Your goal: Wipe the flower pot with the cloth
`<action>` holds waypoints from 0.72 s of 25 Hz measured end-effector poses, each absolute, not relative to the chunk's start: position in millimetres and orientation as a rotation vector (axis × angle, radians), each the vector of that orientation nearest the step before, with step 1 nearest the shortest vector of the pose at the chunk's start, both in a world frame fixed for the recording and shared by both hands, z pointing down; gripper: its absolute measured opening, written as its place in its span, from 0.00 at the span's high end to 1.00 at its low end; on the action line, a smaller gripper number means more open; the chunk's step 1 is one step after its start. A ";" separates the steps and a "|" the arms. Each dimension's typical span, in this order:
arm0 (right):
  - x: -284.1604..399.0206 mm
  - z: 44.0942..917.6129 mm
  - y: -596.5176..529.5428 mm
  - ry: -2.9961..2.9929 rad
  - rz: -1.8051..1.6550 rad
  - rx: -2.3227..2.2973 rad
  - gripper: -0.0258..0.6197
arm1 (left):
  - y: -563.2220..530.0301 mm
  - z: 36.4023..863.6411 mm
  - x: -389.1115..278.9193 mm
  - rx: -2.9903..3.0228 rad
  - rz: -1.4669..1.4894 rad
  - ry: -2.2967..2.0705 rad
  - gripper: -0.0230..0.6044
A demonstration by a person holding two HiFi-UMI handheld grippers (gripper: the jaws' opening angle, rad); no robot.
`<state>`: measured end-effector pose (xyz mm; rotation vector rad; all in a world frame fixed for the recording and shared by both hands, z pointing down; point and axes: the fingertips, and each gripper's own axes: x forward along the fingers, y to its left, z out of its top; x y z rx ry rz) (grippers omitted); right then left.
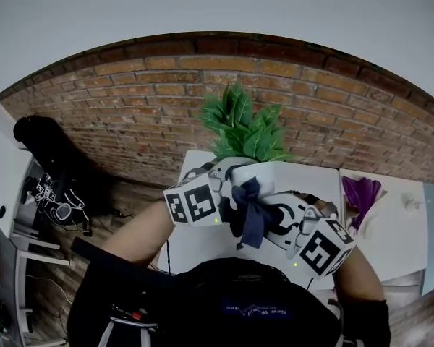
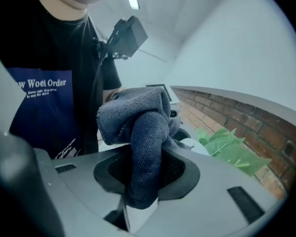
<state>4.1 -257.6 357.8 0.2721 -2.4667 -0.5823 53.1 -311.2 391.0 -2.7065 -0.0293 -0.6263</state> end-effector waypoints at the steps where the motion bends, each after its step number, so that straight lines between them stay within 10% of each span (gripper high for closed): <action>1: 5.7 346.8 -263.0 -2.508 -0.594 0.315 0.80 | -308.4 388.0 54.1 -2.716 -0.599 -0.047 0.14; 18: 12.7 352.7 -253.4 -2.514 -0.576 0.319 0.80 | -309.6 374.2 50.1 -2.684 -0.473 -0.005 0.14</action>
